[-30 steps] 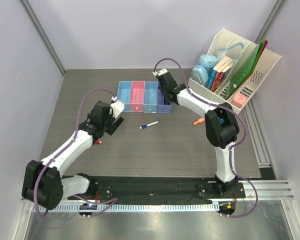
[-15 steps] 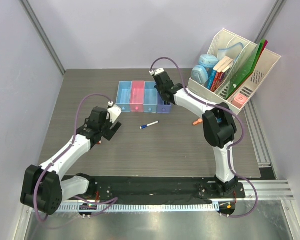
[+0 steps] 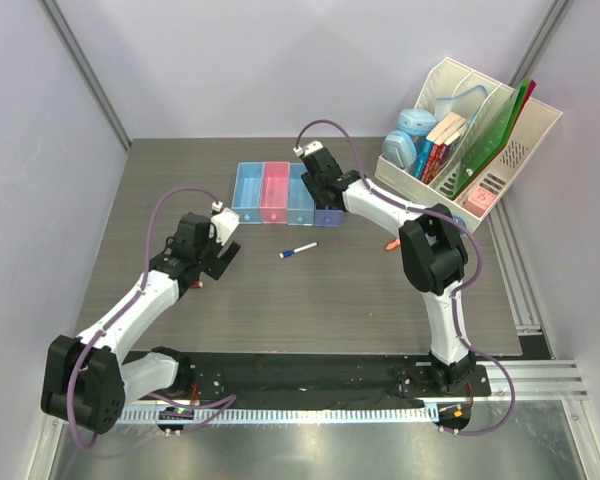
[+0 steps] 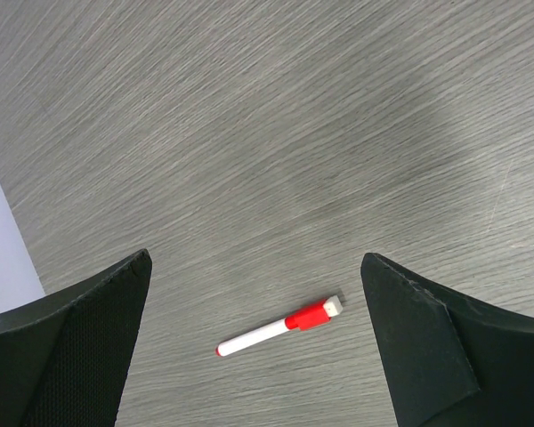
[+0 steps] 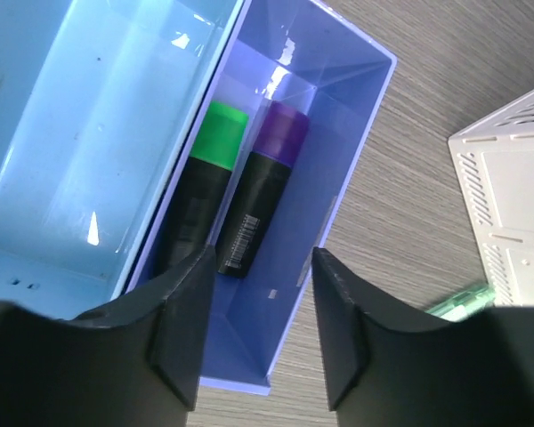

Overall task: Sort the stationery into containers
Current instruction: Place the pen in the storage box.

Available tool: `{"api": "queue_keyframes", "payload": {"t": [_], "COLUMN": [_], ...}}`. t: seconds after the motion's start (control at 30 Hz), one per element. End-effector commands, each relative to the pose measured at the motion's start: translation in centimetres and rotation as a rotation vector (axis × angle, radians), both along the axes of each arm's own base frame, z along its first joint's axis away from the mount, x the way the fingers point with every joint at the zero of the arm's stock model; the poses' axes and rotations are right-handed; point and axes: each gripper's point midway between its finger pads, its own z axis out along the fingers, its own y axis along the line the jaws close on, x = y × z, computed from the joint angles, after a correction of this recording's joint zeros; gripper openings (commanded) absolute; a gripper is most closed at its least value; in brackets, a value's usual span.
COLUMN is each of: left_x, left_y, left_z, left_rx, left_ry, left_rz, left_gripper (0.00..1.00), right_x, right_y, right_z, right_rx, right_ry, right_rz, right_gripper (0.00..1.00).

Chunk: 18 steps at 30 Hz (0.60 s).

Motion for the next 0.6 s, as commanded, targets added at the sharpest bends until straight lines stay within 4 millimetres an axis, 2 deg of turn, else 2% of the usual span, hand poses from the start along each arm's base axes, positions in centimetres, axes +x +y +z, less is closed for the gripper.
{"api": "queue_keyframes", "payload": {"t": [0.0, 0.13, 0.17, 0.2, 0.23, 0.27, 0.3, 0.33, 0.37, 0.4, 0.43, 0.47, 0.5, 0.53, 0.57], "left_x": [0.4, 0.2, 0.2, 0.1, 0.0, -0.1, -0.2, -0.2, -0.3, -0.3, -0.4, -0.4, -0.4, -0.4, -0.5], "left_y": [-0.1, 0.5, 0.6, 0.7, 0.9, 1.1, 1.2, 1.3, 1.4, 1.5, 1.5, 1.5, 1.4, 1.4, 1.3], "left_z": [1.3, 1.4, 1.5, 1.5, 1.6, 1.6, 1.5, 1.6, 1.5, 1.7, 1.7, 1.6, 1.7, 1.7, 1.6], "left_rx": [-0.039, -0.034, -0.033, -0.034, -0.032, -0.03, -0.029, -0.028, -0.029, -0.03, -0.031, -0.036, -0.04, -0.042, -0.051], "left_ry": [-0.045, -0.043, -0.045, -0.046, -0.049, -0.052, -0.049, -0.054, -0.053, -0.057, -0.057, -0.056, -0.055, -0.055, -0.052], "left_rz": [0.006, 0.017, 0.019, 0.02, 0.023, 0.025, 0.026, 0.026, 0.027, 0.027, 0.029, 0.027, 0.027, 0.027, 0.029], "left_gripper": [1.0, 1.0, 1.0, 1.0, 1.0, 1.0, 1.0, 1.0, 1.0, 1.0, 1.0, 1.0, 1.0, 1.0, 1.0], "right_x": [0.5, -0.5, -0.9, -1.4, -2.4, -3.3, -4.0, -5.4, -6.0, -6.7, -8.3, -9.0, -9.3, -10.7, -11.1], "right_y": [1.3, 0.6, 0.3, -0.1, -0.9, -1.7, -2.5, -3.9, -5.5, -6.6, -7.5, -8.3, -10.4, -11.5, -12.4], "right_z": [2.8, 5.4, 7.4, 8.3, 8.1, 9.7, 9.9, 8.1, 8.1, 9.0, 7.9, 7.6, 8.1, 7.0, 6.6], "right_rx": [0.039, 0.021, 0.018, -0.008, -0.087, -0.126, -0.172, -0.271, -0.297, -0.304, -0.301, -0.322, -0.324, -0.341, -0.377], "right_ry": [-0.056, -0.072, -0.097, -0.1, -0.067, -0.079, -0.069, 0.003, 0.025, 0.024, 0.092, 0.122, 0.137, 0.204, 0.223], "right_rz": [0.02, 0.057, 0.082, 0.115, 0.195, 0.243, 0.28, 0.386, 0.409, 0.437, 0.497, 0.561, 0.569, 0.604, 0.665], "right_gripper": [0.57, 0.6, 0.6, 0.61, 0.61, 0.61, 0.62, 0.63, 0.63, 0.64, 0.64, 0.64, 0.64, 0.64, 0.64]}}
